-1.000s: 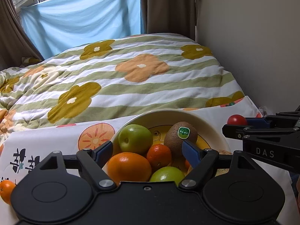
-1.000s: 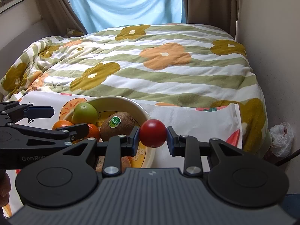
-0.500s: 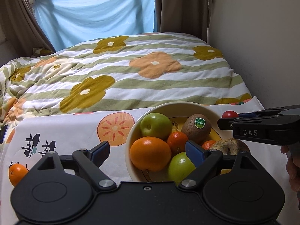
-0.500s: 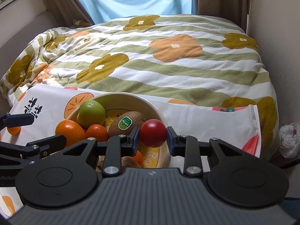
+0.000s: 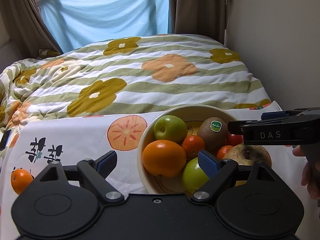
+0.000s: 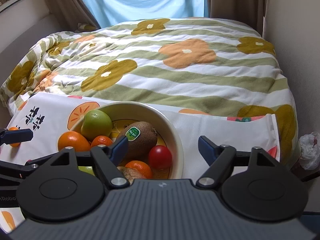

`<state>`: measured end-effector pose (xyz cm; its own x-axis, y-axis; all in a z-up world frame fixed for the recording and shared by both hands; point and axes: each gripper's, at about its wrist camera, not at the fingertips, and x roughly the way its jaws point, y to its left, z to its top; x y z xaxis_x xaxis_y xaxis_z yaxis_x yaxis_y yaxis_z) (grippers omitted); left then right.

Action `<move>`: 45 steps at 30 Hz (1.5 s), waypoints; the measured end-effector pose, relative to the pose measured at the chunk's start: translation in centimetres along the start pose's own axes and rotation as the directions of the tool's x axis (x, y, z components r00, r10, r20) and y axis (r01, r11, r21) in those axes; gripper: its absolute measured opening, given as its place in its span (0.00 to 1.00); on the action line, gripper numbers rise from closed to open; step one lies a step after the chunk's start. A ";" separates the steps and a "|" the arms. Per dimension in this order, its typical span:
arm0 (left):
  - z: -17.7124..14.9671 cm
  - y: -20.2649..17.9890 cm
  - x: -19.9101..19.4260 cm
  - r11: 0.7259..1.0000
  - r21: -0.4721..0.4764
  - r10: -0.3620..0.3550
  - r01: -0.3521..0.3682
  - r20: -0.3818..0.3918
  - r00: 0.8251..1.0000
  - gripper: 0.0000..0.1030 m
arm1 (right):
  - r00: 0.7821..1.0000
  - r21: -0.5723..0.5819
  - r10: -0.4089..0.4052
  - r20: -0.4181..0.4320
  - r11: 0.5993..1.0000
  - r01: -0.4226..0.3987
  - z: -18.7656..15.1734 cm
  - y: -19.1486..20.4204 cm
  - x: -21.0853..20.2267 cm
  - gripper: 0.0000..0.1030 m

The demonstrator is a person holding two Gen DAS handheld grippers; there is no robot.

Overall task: Organize fruits
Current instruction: 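Open both tools to release the fruit into the bowl and withdraw, then grasp the last orange with the left tool while the right tool grasps a tomato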

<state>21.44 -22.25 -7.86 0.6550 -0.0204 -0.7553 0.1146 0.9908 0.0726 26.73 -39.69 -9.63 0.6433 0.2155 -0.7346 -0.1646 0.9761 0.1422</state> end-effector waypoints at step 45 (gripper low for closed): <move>-11.3 12.6 -15.2 0.999 -0.037 -0.003 0.011 0.202 0.979 0.98 | 0.972 0.107 -0.182 0.151 0.980 0.167 -9.7 15.5 -14.9 1.00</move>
<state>4.48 -7.93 -2.89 0.7918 -0.0505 -0.6087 0.0943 0.9947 0.0402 7.34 -28.08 -2.98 0.7677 0.0361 -0.6398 0.0261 0.9958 0.0875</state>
